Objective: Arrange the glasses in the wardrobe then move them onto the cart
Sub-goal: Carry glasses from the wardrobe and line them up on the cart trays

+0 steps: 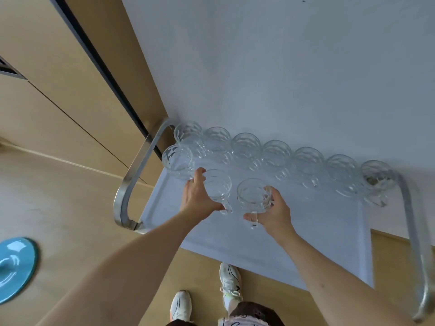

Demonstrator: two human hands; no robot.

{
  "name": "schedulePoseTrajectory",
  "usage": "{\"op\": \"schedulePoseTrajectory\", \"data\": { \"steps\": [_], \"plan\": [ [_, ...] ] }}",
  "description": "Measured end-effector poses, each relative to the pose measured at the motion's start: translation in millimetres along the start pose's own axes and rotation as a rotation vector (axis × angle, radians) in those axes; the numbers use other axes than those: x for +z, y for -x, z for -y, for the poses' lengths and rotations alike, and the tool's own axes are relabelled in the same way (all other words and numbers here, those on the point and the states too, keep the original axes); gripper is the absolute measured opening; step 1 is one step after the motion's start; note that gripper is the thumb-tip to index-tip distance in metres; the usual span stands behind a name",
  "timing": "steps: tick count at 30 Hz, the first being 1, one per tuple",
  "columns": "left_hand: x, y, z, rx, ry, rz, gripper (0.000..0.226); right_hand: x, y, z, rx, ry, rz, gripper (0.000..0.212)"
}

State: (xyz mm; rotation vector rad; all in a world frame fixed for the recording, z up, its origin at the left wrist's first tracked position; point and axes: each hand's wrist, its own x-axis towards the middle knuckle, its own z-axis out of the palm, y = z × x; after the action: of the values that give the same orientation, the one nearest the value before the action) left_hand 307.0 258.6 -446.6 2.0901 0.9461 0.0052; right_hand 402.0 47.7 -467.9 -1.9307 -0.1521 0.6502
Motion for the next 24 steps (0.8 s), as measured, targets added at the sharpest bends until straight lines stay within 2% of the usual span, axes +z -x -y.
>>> {"op": "schedulePoseTrajectory", "data": {
  "steps": [5, 17, 22, 24],
  "plan": [
    [6.8, -0.3, 9.3, 0.023, 0.028, 0.022, 0.124, 1.1, 10.2, -7.0, 0.045, -0.018, -0.028, 0.091],
    [6.7, 2.0, 26.4, 0.124, -0.1, 0.073, 0.126, 9.8, 28.2, -23.8, 0.037, 0.008, -0.064, 0.112],
    [-5.7, 2.0, 28.0, 0.186, -0.206, 0.089, 0.12, 5.3, 35.2, -31.3, 0.078, 0.086, -0.092, 0.112],
    [-11.9, 0.7, 25.4, 0.22, -0.268, 0.104, 0.118, 2.9, 38.5, -30.1, 0.087, 0.125, -0.113, 0.103]
  ]
}}
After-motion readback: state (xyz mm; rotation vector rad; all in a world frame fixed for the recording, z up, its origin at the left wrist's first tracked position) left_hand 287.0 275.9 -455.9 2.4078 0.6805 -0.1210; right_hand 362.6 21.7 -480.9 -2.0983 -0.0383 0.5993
